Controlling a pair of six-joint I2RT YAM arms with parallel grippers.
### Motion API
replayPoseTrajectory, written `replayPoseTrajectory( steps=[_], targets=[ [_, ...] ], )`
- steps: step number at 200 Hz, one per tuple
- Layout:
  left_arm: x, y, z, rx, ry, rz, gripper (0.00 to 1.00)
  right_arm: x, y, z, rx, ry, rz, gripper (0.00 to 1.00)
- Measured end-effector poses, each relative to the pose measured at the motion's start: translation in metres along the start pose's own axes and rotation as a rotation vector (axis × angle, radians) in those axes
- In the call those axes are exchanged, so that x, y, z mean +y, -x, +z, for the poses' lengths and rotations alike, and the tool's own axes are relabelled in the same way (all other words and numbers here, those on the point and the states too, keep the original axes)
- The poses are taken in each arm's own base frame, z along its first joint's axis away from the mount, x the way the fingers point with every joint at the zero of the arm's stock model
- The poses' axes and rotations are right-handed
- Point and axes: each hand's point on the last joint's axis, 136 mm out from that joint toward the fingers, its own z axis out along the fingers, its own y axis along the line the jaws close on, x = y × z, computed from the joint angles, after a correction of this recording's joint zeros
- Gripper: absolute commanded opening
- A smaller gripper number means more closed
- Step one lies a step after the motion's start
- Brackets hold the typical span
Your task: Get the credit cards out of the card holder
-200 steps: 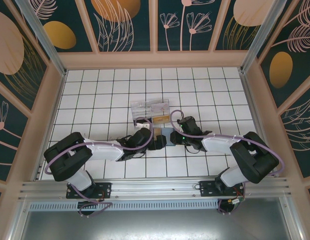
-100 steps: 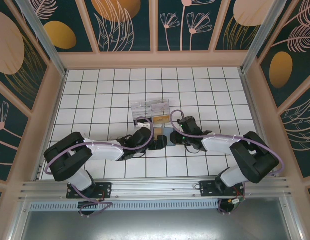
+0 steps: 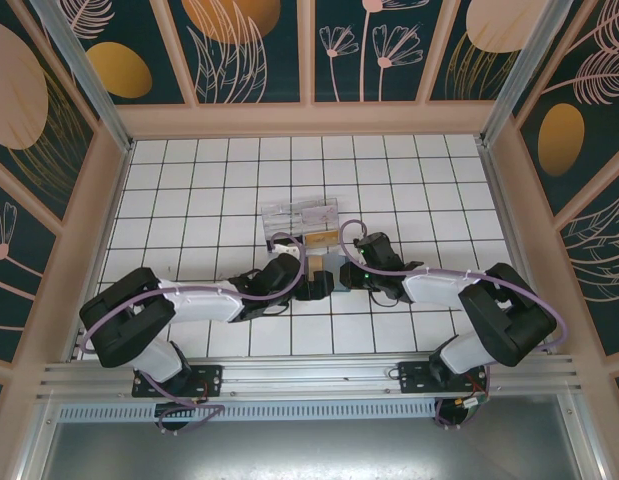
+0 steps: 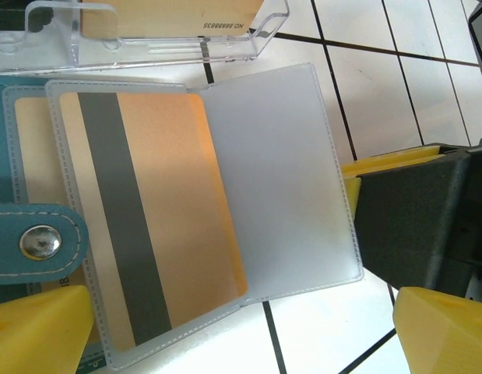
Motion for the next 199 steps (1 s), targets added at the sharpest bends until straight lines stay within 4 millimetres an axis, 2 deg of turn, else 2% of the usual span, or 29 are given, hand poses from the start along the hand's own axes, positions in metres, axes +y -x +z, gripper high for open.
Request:
replayPoseTrajectory(
  steps=[40,63,75,100,120,151,174,199],
  targets=[
    [0.002,0.003,-0.007,-0.01,0.019,0.017,0.99,-0.002,0.001,-0.005,-0.007,-0.017,0.0,0.28],
    [0.018,0.005,-0.009,-0.025,0.104,0.028,0.95,-0.002,0.007,-0.014,-0.034,-0.03,-0.002,0.29],
    [0.026,0.006,-0.01,-0.036,0.148,0.039,0.86,0.003,0.013,-0.02,-0.052,-0.016,-0.004,0.29],
    [0.037,0.008,-0.012,-0.051,0.203,0.055,0.51,0.023,0.028,-0.031,-0.093,0.058,-0.002,0.29],
    [0.042,0.008,-0.01,-0.054,0.227,0.063,0.3,0.041,0.037,-0.034,-0.099,0.128,0.012,0.27],
    [0.057,0.002,-0.003,-0.047,0.286,0.068,0.2,0.057,0.036,-0.026,-0.063,0.201,0.047,0.25],
    [0.061,0.003,-0.003,-0.058,0.306,0.075,0.19,0.063,0.025,-0.014,-0.004,0.225,0.081,0.2],
    [0.063,0.006,-0.003,-0.069,0.316,0.084,0.18,0.069,0.019,-0.004,0.038,0.245,0.115,0.19]
  ],
)
